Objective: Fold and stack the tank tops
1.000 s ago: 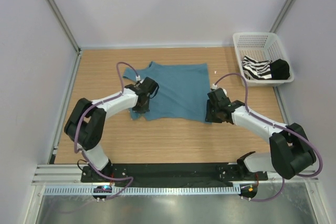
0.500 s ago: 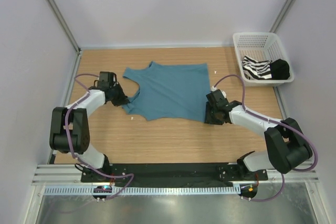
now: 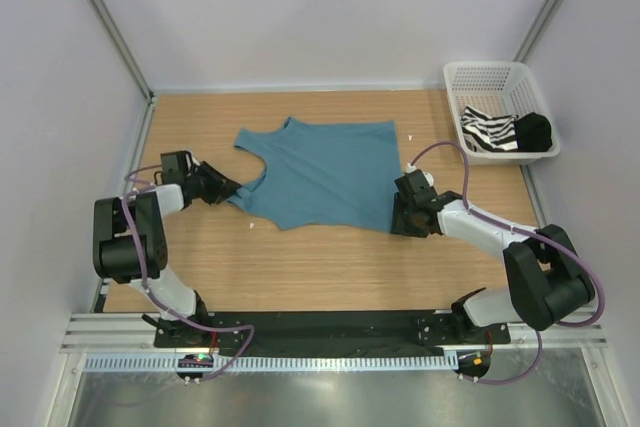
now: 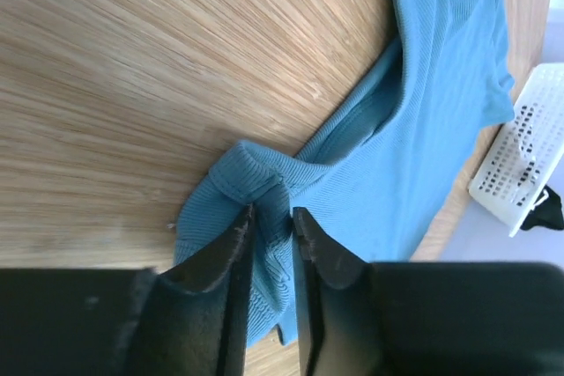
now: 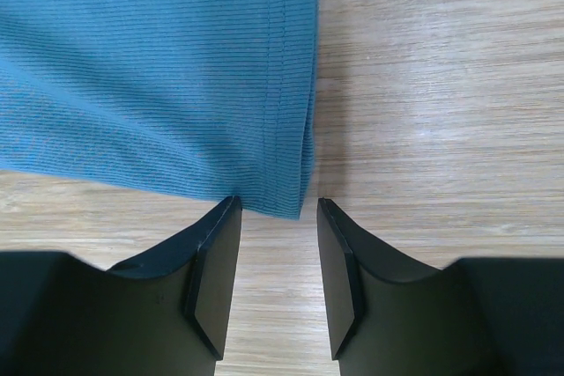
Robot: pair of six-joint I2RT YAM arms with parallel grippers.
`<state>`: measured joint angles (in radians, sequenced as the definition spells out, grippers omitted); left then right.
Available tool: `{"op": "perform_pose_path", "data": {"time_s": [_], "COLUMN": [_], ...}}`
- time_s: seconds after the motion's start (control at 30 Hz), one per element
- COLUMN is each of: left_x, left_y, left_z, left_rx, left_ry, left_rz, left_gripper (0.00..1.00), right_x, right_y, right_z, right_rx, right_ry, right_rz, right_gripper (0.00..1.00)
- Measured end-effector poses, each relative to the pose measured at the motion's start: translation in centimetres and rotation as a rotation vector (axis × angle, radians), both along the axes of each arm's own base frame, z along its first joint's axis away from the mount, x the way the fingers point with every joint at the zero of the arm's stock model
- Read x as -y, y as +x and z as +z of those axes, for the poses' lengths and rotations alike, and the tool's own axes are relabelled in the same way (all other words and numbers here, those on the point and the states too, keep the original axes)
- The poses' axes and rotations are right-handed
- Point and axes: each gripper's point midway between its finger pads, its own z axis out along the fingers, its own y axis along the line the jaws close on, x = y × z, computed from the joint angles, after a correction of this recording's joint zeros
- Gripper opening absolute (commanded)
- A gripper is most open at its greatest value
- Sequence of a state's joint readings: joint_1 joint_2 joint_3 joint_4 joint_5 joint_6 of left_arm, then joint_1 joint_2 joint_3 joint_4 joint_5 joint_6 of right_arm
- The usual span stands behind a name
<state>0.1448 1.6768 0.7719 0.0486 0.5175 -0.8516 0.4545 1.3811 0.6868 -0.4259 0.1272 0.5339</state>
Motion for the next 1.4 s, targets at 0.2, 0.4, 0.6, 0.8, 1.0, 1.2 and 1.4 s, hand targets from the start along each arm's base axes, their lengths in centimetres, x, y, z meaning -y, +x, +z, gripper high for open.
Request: {"op": "perform_pose_path", "data": {"time_s": [0.2,0.4,0.6,0.8,1.0,1.2,1.4], "left_x": [-2.1,-4.1,-1.5,-1.1,-1.2,-0.9,-1.6], "left_y": [0.2,-1.0,-2.9,-5.0,-5.7,-6.0,-5.3], "left_z": [2.6,5.5,6.4,5.0,2.8,-1.1,-1.9], "left_rx": [0.071,0.121,0.148,0.093,0.022,-0.104,-0.137], "left_ry": [0.114,0.350,0.500,0.565,0.585,0.592,0.624], "left_rz": [0.071,0.141,0.071,0.018,-0.023,-0.081,-0.079], "left_gripper": [0.60,0.59,0.60,0.60,0.52,0.31,0.00], "right_x": [0.2,0.2,0.7,1.2,1.3,1.4,1.5], "right_y": [0.1,0.1,0.4,0.7,0.8,0.8,0.9], "right_z": [0.0,0.0,0.3,0.3,0.1,0.1,0.0], "right_rx": [0.001,0.001,0.022,0.033,0.031,0.033,0.033], "right_ry": [-0.001,0.001,-0.013,-0.025,-0.030,-0.035,-0.037], "right_rz": [-0.008,-0.021,-0.049,-0.068,-0.072,-0.075,-0.078], "right_gripper": [0.45,0.43,0.43,0.41,0.39,0.36,0.28]}}
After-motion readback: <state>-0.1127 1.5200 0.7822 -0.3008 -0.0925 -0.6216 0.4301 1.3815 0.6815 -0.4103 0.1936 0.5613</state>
